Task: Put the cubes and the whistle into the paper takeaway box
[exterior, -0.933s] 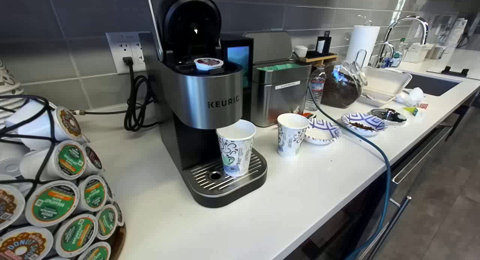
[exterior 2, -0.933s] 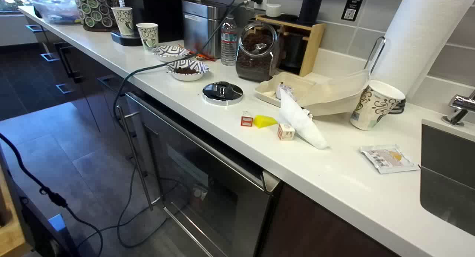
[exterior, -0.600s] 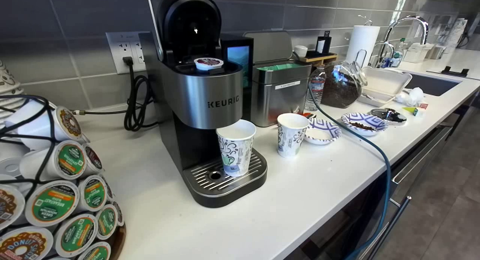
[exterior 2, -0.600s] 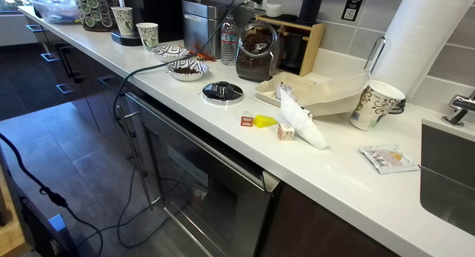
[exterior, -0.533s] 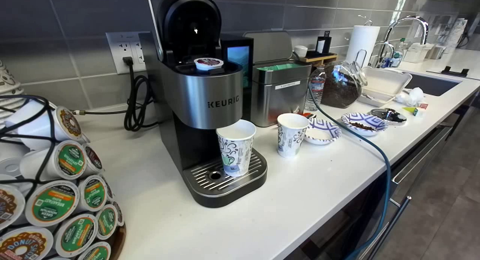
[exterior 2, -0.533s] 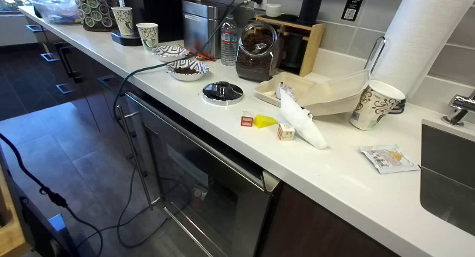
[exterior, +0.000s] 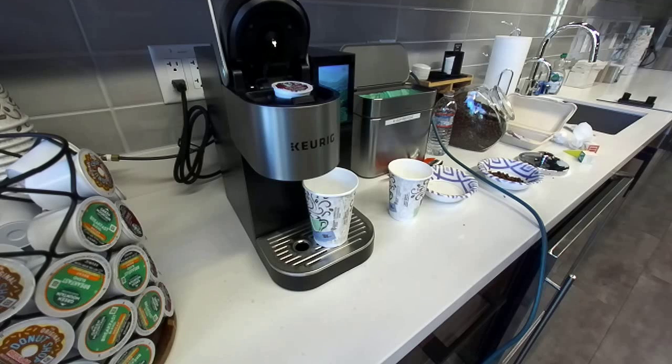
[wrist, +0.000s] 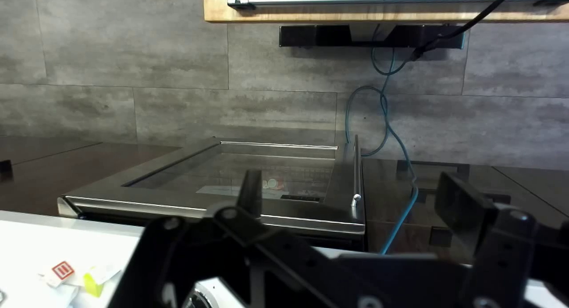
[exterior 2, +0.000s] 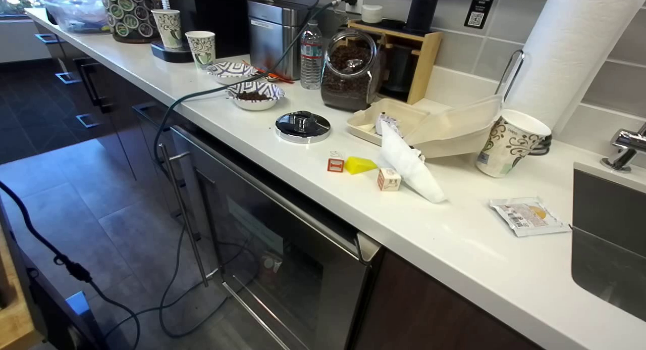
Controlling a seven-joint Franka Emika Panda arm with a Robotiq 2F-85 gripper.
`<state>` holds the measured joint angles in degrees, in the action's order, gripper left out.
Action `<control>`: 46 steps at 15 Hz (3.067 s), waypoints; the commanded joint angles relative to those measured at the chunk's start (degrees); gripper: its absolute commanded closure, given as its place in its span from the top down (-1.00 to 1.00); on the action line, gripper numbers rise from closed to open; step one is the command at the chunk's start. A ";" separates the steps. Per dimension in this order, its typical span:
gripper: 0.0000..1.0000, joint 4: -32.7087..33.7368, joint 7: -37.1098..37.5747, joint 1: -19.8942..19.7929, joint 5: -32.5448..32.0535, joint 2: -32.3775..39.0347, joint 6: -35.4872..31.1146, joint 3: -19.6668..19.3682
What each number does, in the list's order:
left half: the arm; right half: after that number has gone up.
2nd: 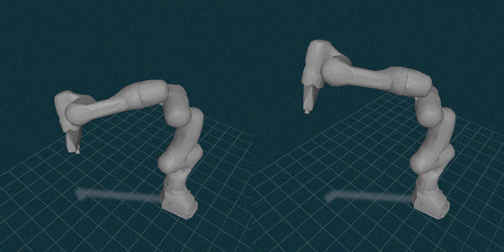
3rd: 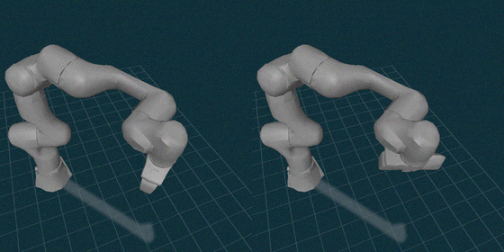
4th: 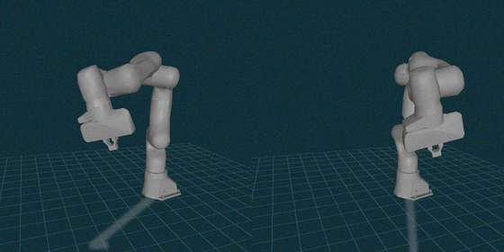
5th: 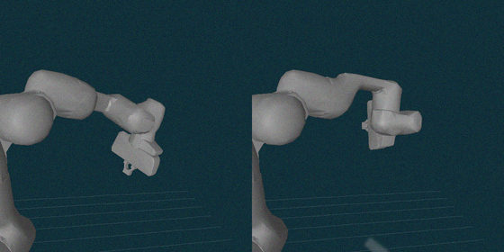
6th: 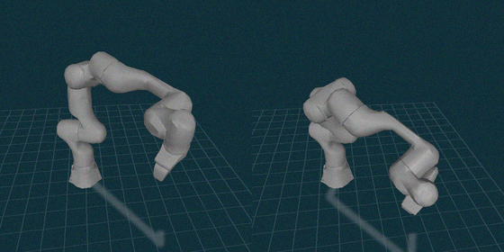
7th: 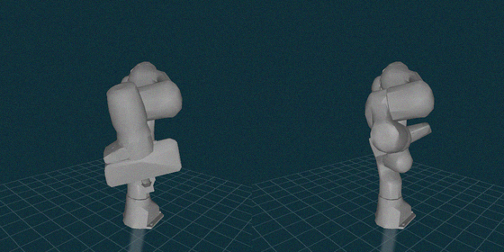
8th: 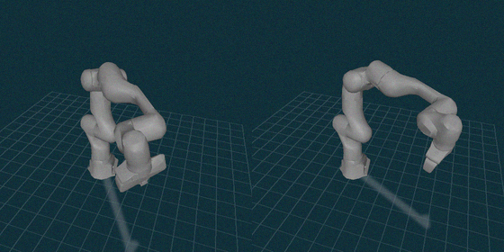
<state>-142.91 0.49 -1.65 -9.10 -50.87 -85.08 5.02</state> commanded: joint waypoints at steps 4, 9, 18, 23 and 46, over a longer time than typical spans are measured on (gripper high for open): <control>1.00 -7.77 5.87 -6.02 -1.13 -0.17 -9.74 -10.70; 1.00 -11.14 4.58 -17.28 -3.72 7.97 -23.97 -23.26; 1.00 -8.65 2.36 -25.86 -3.74 13.70 -30.18 -27.20; 1.00 -4.37 10.42 -24.83 2.80 17.66 -27.90 -25.53; 1.00 35.45 16.12 -20.07 10.78 65.42 -50.89 -24.78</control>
<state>-109.48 19.85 -22.81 3.85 9.17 -128.88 -19.49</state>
